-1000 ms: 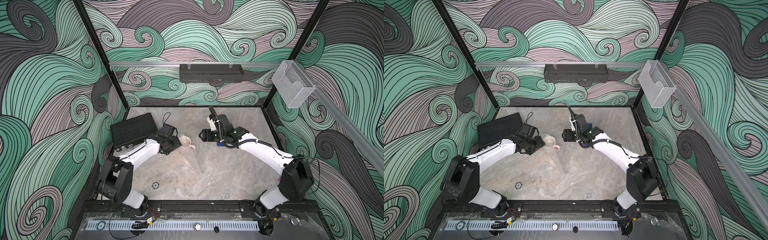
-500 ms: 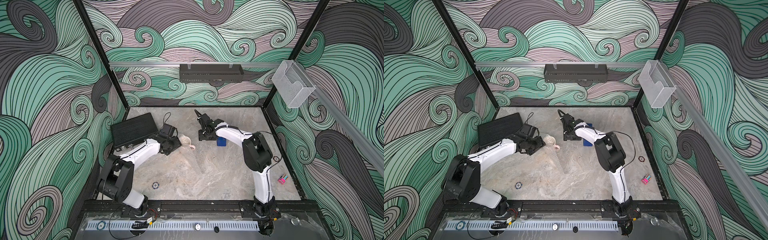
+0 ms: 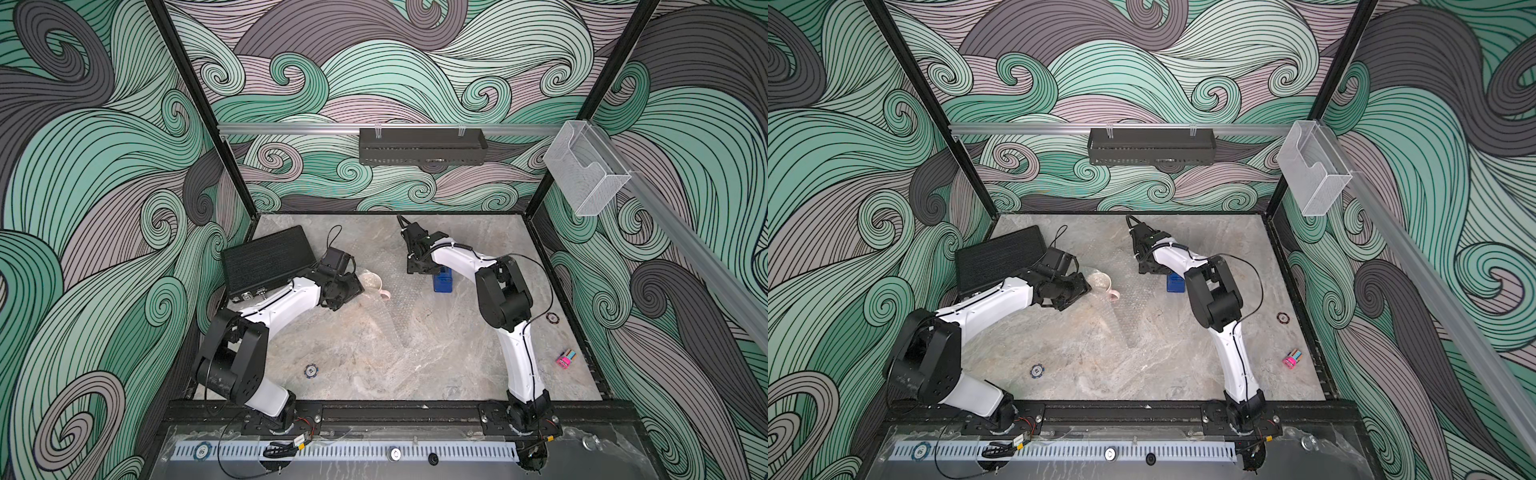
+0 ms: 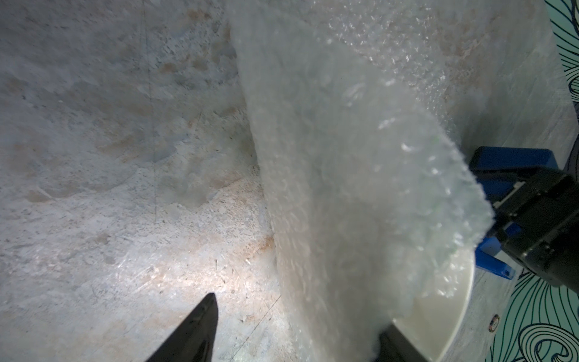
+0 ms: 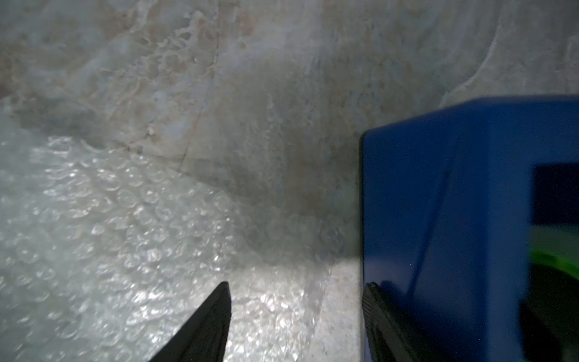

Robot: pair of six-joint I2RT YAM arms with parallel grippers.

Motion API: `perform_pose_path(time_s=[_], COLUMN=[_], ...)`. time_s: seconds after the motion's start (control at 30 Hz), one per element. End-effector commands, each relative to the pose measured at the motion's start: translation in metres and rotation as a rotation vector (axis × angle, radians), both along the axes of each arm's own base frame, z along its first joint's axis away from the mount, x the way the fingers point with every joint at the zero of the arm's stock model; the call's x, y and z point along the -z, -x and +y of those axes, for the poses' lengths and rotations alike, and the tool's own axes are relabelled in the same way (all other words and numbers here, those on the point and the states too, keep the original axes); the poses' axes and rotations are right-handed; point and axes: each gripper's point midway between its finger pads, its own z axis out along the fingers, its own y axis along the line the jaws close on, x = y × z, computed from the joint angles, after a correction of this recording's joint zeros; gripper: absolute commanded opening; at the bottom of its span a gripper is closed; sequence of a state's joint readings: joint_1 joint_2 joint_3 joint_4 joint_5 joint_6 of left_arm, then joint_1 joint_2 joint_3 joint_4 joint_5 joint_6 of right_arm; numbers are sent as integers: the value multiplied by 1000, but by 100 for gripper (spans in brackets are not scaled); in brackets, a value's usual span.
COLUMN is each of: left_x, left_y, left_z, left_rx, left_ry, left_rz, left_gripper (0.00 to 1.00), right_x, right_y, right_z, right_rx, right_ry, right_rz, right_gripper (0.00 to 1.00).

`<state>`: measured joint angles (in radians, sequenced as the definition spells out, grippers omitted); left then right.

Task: Wrap mugs in bubble wrap
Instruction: Wrap the mug in bubble wrap.

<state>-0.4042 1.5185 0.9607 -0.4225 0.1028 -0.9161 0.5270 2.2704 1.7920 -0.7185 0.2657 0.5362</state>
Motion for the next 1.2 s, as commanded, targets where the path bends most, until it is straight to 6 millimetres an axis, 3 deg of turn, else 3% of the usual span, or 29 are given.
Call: perform_pose_path(time_s=[0.0, 0.33, 0.5, 0.6, 0.8, 1.17], left_x=[-2, -1, 0, -1, -2, -6], left_y=[-6, -3, -3, -4, -5, -9], left_z=[-2, 0, -1, -1, -2, -3], left_rx=[7, 5, 6, 5, 3, 3], left_ry=[5, -3, 3, 7, 10, 8], left_rz=[-3, -2, -2, -3, -8, -12], left_gripper=[70, 70, 70, 70, 70, 70], right_x=[6, 30, 30, 10, -51, -116], right_y=[1, -1, -7, -17, -25, 9], right_z=[-12, -15, 0, 17, 47, 106], right_rx=[43, 57, 39, -12, -97, -293], right_ry=[40, 27, -59, -144, -286, -464], right_rz=[27, 87, 51, -32, -192, -306], right_gripper=[67, 54, 29, 14, 1, 0])
